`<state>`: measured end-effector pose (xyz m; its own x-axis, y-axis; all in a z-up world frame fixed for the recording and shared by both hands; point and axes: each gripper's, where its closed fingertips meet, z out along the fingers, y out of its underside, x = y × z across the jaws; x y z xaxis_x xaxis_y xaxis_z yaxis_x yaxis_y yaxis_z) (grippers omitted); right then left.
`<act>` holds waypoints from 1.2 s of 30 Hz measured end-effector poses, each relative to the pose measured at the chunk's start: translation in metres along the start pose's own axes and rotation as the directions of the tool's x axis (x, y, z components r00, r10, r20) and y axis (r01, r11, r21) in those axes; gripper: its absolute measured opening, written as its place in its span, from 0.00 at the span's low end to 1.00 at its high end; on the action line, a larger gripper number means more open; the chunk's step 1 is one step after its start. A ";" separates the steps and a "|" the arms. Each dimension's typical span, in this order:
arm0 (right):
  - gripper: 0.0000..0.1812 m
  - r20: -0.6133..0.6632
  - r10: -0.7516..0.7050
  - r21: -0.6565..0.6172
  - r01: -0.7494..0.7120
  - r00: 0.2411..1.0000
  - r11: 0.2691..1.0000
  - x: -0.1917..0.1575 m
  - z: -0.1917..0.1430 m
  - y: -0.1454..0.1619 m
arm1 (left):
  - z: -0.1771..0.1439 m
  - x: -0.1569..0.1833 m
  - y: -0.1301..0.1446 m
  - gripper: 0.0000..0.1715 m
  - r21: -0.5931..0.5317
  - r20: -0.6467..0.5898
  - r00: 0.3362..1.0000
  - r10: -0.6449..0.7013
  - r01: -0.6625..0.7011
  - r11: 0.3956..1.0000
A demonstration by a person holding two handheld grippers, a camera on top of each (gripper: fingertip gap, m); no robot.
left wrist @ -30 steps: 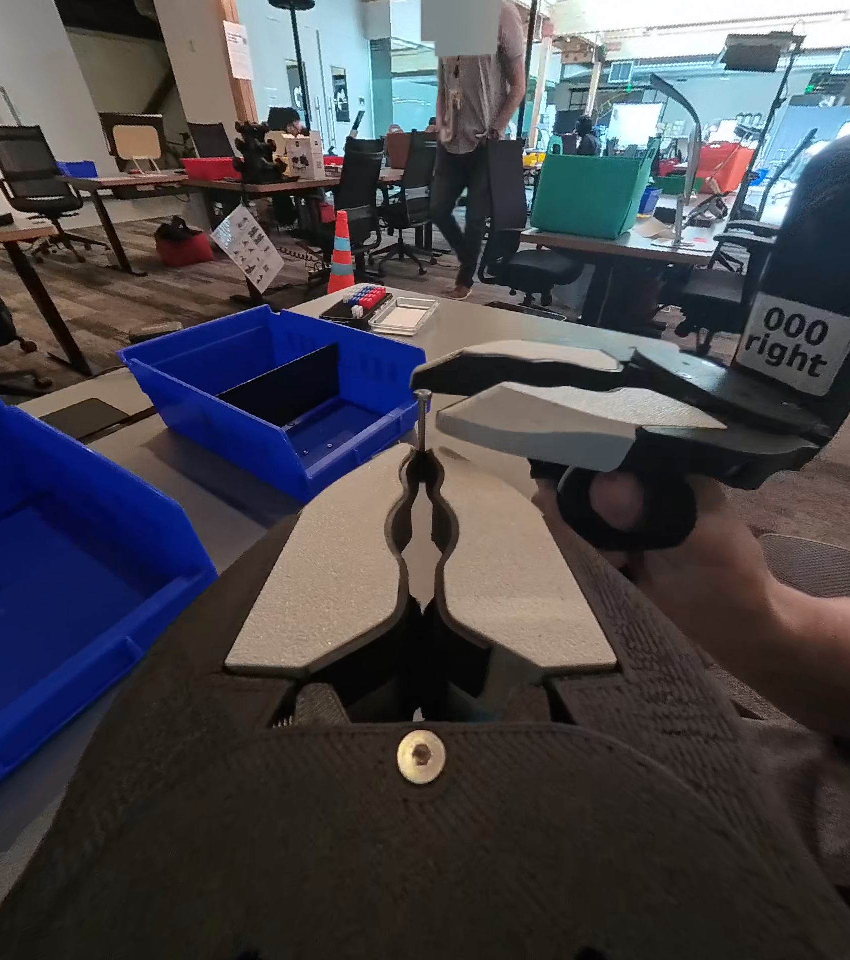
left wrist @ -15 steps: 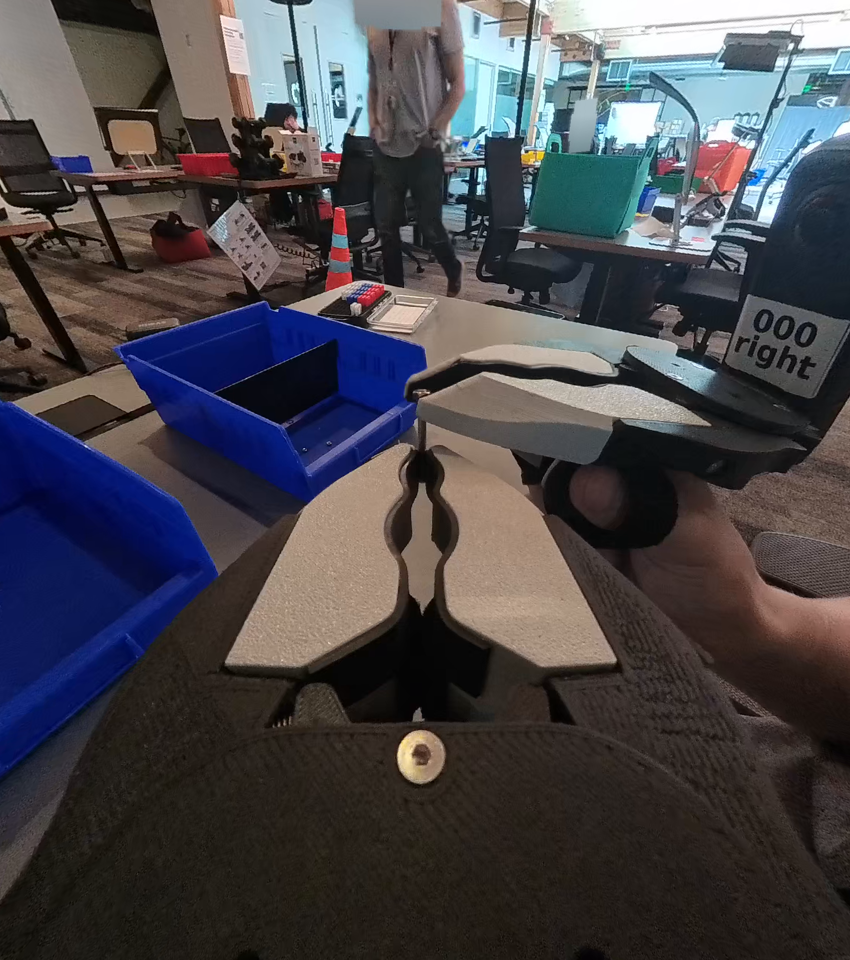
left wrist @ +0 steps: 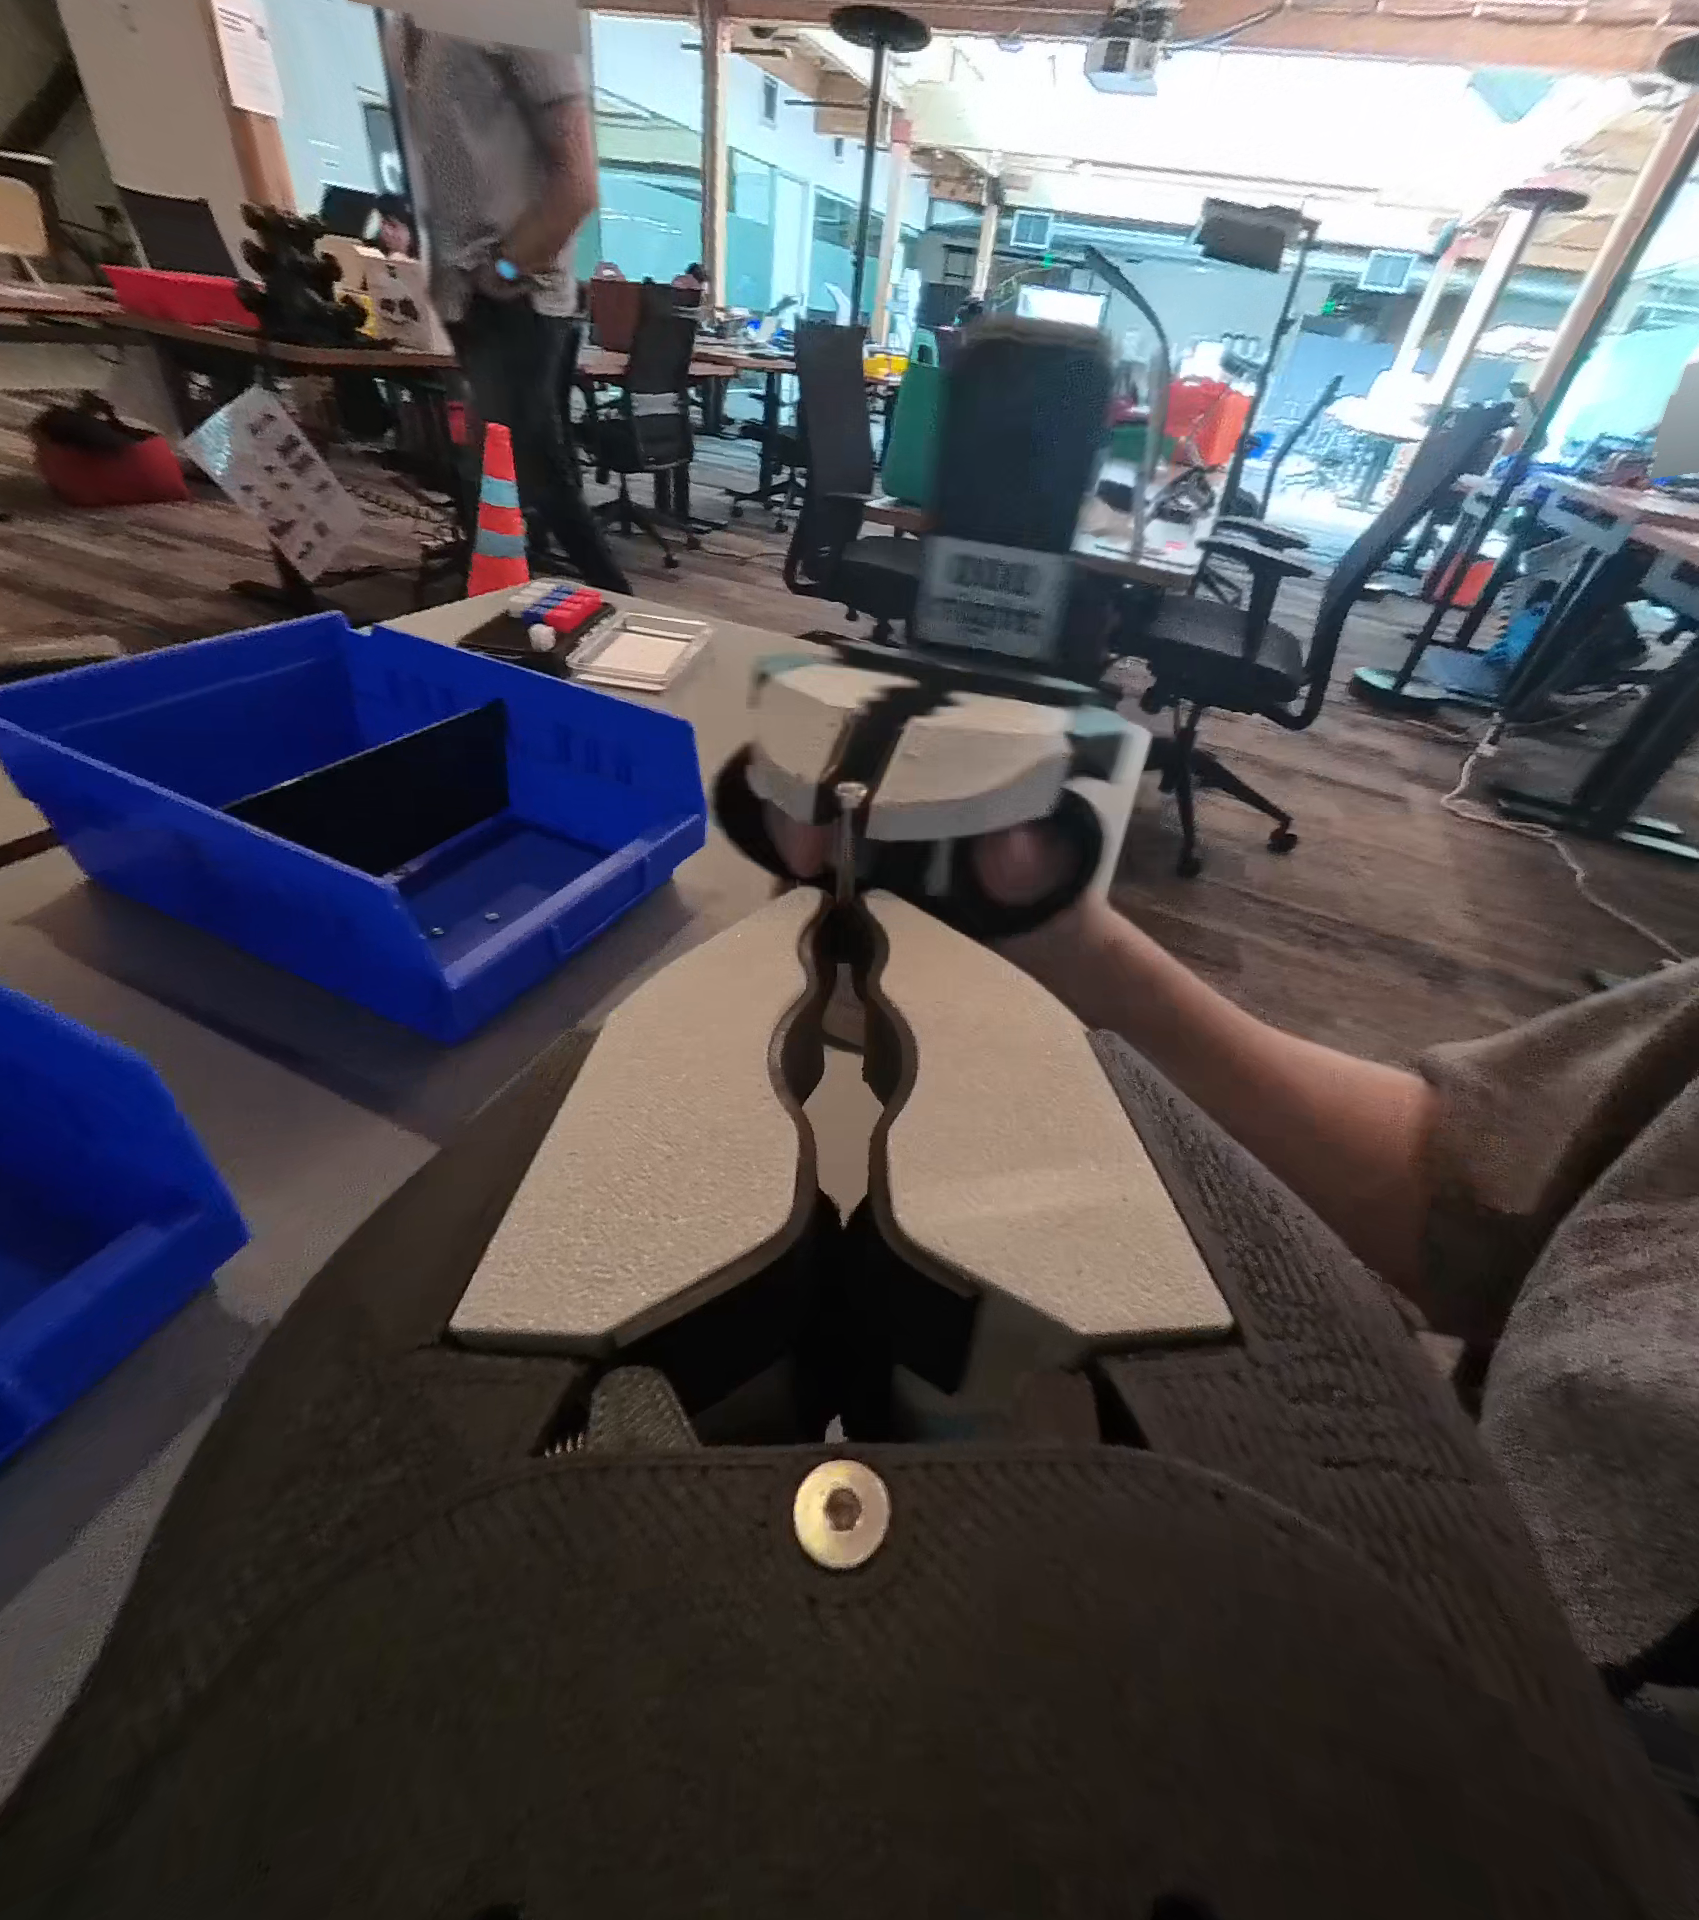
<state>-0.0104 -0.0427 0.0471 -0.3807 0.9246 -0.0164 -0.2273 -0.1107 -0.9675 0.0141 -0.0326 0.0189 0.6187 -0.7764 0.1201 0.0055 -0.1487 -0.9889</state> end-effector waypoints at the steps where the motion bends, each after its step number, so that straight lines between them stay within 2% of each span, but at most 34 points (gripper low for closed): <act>1: 0.02 0.136 0.042 -0.002 -0.042 0.990 0.999 -0.003 -0.003 -0.001 | 0.001 0.004 0.000 0.01 -0.003 -0.014 1.000 0.000 0.000 1.000; 3: 0.02 0.437 0.148 -0.031 -0.150 0.887 0.988 -0.014 -0.014 -0.002 | 0.006 0.014 0.003 0.01 -0.021 -0.044 0.999 0.006 -0.007 1.000; 5: 0.02 0.664 0.250 -0.092 -0.254 0.705 0.963 -0.023 -0.023 -0.001 | 0.010 0.022 0.007 0.01 -0.036 -0.066 0.998 0.010 -0.012 0.999; 8: 0.02 0.845 0.341 -0.208 -0.333 0.413 0.920 -0.028 -0.028 0.002 | 0.015 0.026 0.012 0.01 -0.036 -0.079 0.997 -0.008 0.005 0.999; 10: 0.02 0.880 0.351 -0.231 -0.358 0.319 0.905 -0.026 -0.024 0.002 | 0.013 0.022 0.009 0.01 -0.024 -0.073 0.997 -0.020 0.018 1.000; 12: 0.03 0.881 0.344 -0.213 -0.377 0.325 0.901 -0.022 -0.018 0.001 | 0.010 0.017 0.006 0.01 -0.016 -0.055 0.998 -0.019 0.018 1.000; 14: 0.12 0.832 0.362 -0.192 -0.394 0.421 0.899 -0.016 -0.011 0.003 | 0.008 0.015 0.004 0.01 -0.012 -0.049 0.999 -0.017 0.016 1.000; 16: 0.20 0.798 0.361 -0.149 -0.422 0.483 0.894 -0.013 -0.015 0.000 | 0.006 0.015 0.003 0.01 -0.008 -0.045 0.999 -0.010 0.009 1.000; 18: 0.23 0.734 0.332 -0.062 -0.428 0.592 0.901 -0.009 -0.020 -0.006 | 0.005 0.014 0.002 0.01 -0.005 -0.039 0.999 -0.010 0.010 1.000; 20: 0.25 0.539 0.294 0.049 -0.377 0.790 0.925 0.003 -0.016 -0.008 | 0.004 0.009 0.003 0.01 -0.007 -0.021 1.000 -0.010 0.010 1.000; 22: 0.25 0.182 0.228 0.166 -0.259 0.956 0.952 0.025 -0.016 -0.012 | 0.002 0.003 0.003 0.01 -0.008 0.009 1.000 -0.007 0.007 1.000; 23: 0.24 -0.025 0.190 0.219 -0.180 0.981 0.959 0.035 -0.022 -0.015 | 0.002 -0.001 0.003 0.01 -0.010 0.030 1.000 -0.003 0.003 1.000; 24: 0.25 -0.192 0.136 0.256 -0.085 0.972 0.963 0.037 -0.031 -0.021 | 0.001 -0.005 0.003 0.01 -0.014 0.055 0.998 0.005 -0.004 1.000; 25: 0.23 -0.379 0.108 0.276 0.001 0.919 0.961 0.040 -0.042 -0.024 | 0.001 -0.010 0.005 0.01 -0.025 0.085 0.996 0.019 -0.017 1.000; 26: 0.26 -0.513 0.063 0.263 0.087 0.856 0.961 0.037 -0.050 -0.025 | 0.001 -0.014 0.007 0.01 -0.039 0.117 0.993 0.033 -0.029 0.999; 27: 0.24 -0.613 -0.007 0.217 0.177 0.790 0.960 0.028 -0.054 -0.025 | 0.001 -0.018 0.009 0.01 -0.051 0.141 0.989 0.045 -0.038 0.998; 28: 0.20 -0.712 -0.092 0.115 0.245 0.696 0.963 0.024 -0.057 -0.020 | 0.001 -0.021 0.011 0.01 -0.064 0.159 0.986 0.051 -0.042 0.997; 29: 0.20 -0.750 -0.192 0.020 0.313 0.632 0.950 0.016 -0.053 -0.017 | 0.001 -0.022 0.012 0.01 -0.072 0.173 0.983 0.057 -0.045 0.996; 31: 0.13 -0.786 -0.306 -0.112 0.363 0.537 0.925 0.007 -0.042 -0.012 | 0.002 -0.025 0.015 0.01 -0.088 0.191 0.980 0.065 -0.049 0.995; 33: 0.15 -0.770 -0.309 -0.145 0.318 0.558 0.937 0.006 -0.027 -0.002 | 0.002 -0.026 0.017 0.01 -0.104 0.206 0.976 0.073 -0.053 0.993; 36: 0.16 -0.766 -0.252 -0.126 0.246 0.592 0.961 0.016 -0.018 0.011 | 0.001 -0.028 0.018 0.01 -0.121 0.229 0.969 0.096 -0.069 0.990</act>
<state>-0.0029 -0.0225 0.0319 0.5182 0.8543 0.0407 -0.1995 0.1670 -0.9656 -0.0022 -0.0131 -0.0024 0.7797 -0.6261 0.0016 -0.1325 -0.1676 -0.9769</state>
